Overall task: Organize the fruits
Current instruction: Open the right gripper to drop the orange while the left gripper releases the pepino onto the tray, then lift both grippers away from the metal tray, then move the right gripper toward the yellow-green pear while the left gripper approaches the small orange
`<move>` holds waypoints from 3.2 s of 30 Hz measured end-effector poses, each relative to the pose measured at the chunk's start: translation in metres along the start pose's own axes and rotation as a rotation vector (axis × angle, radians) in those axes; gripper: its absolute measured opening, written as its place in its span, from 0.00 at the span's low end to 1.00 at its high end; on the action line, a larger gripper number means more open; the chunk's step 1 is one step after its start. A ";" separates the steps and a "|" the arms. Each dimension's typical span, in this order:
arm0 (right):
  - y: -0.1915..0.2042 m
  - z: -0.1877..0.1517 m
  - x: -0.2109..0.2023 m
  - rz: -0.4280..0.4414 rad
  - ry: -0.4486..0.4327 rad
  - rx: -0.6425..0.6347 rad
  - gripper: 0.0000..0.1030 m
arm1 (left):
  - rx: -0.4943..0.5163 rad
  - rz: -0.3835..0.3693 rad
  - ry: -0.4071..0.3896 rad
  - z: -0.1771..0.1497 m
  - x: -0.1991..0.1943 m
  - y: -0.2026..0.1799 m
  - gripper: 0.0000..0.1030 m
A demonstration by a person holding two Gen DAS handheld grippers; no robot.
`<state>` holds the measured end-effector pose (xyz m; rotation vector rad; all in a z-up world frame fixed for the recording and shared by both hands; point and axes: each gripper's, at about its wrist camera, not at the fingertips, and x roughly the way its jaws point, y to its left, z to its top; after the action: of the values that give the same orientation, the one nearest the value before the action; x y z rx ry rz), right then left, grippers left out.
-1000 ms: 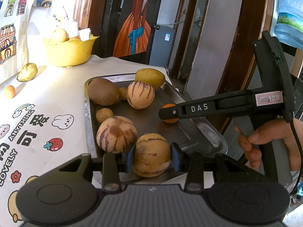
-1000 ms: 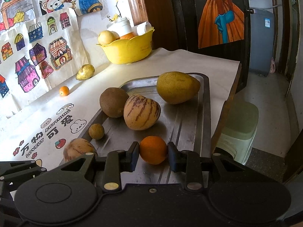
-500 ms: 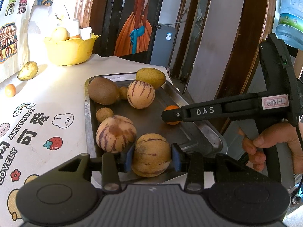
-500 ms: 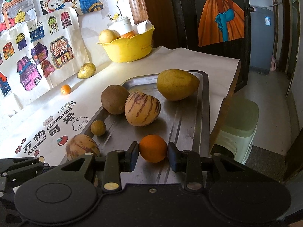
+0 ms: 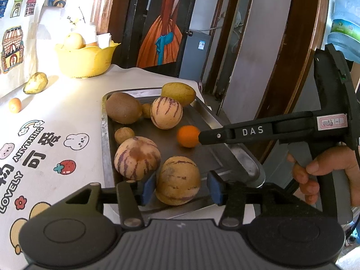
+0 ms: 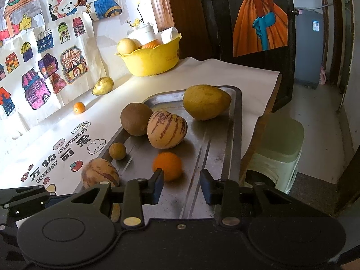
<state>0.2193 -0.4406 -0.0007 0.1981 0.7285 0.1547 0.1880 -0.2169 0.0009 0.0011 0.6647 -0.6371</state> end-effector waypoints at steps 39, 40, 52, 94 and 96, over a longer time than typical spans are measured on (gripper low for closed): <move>0.057 -0.057 -0.094 -0.008 -0.078 -0.099 0.99 | -0.204 0.223 -0.105 -0.032 -0.109 0.034 0.99; 0.059 -0.061 -0.095 -0.003 -0.069 -0.091 0.99 | -0.207 0.232 -0.101 -0.035 -0.112 0.035 0.99; 0.098 -0.099 -0.099 0.071 -0.004 -0.025 0.99 | -0.258 0.330 -0.073 -0.057 -0.140 0.061 0.99; 0.211 -0.002 -0.099 0.252 -0.060 -0.130 0.99 | -0.300 0.547 -0.112 -0.042 -0.172 0.149 0.99; 0.211 0.018 -0.095 0.255 -0.049 -0.149 0.99 | -0.248 0.550 -0.128 -0.032 -0.170 0.149 0.99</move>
<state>0.1465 -0.2585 0.1230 0.1515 0.6384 0.4442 0.1493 0.0040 0.0440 -0.0843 0.5813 -0.0232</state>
